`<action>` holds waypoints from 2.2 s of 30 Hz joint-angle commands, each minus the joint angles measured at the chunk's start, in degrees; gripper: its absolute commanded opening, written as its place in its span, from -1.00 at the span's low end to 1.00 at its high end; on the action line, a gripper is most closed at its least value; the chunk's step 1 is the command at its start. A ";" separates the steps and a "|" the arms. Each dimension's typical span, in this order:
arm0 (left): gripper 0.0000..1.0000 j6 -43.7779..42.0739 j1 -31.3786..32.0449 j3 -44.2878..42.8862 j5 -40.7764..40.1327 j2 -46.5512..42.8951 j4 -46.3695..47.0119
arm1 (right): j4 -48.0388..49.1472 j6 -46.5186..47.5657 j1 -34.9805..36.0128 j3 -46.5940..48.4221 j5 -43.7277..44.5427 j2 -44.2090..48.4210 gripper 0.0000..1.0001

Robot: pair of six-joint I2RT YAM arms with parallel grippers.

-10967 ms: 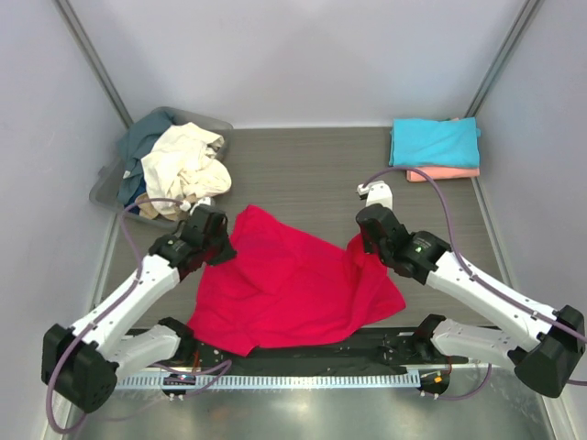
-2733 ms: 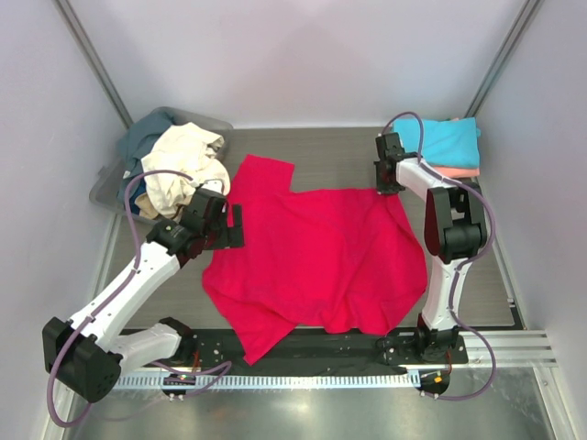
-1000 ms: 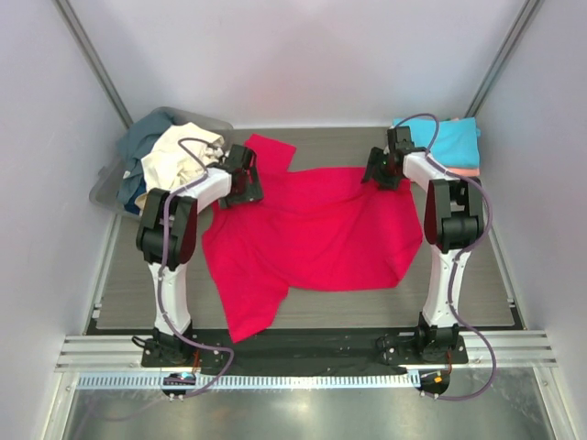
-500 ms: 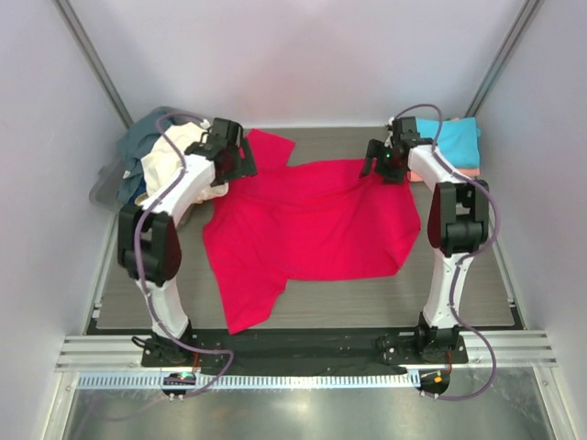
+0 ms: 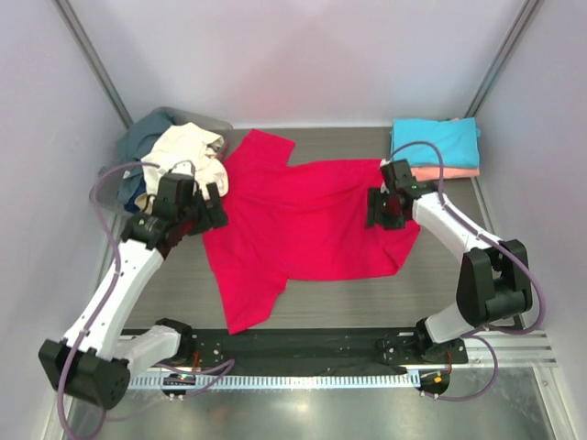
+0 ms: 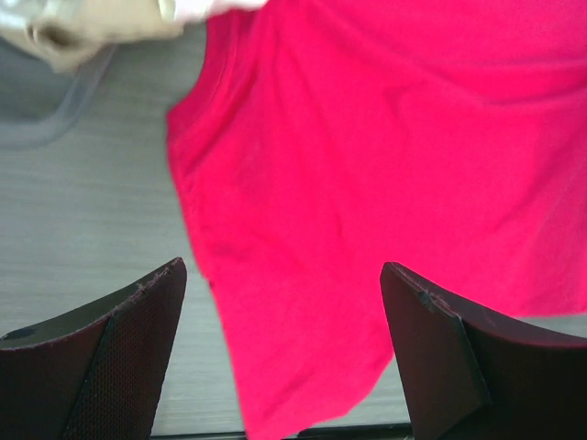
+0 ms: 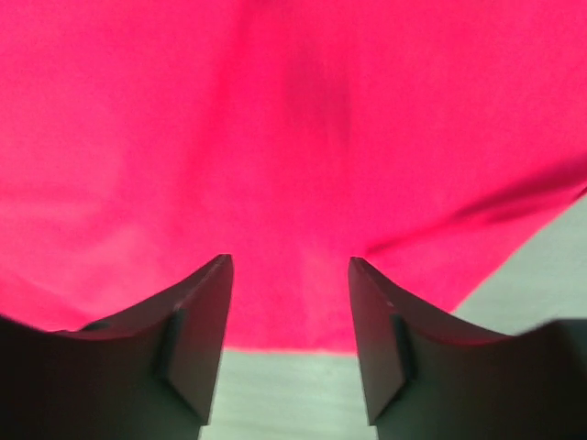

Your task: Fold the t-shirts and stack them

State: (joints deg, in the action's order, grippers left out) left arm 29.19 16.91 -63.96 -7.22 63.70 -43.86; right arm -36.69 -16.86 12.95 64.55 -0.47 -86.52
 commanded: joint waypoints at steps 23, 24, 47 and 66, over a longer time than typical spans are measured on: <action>0.74 -2.12 0.23 13.34 3.09 -12.99 0.17 | 0.12 -0.19 3.13 -9.10 12.42 -4.88 -0.11; 0.74 -2.12 0.23 13.34 3.18 -12.82 0.26 | 0.39 -0.10 3.13 -9.18 12.68 -5.15 -0.11; 0.72 0.68 0.23 12.55 1.95 -14.39 -2.63 | 0.56 -2.64 3.13 -12.16 14.01 1.59 -0.98; 0.64 38.38 31.78 20.98 -15.80 -9.56 -18.36 | 6.28 -24.44 1.29 -32.12 11.28 49.33 -0.98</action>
State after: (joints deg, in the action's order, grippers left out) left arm 57.71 45.50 -43.68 -17.23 53.76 -57.69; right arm -32.23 -36.93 14.35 33.43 11.33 -39.20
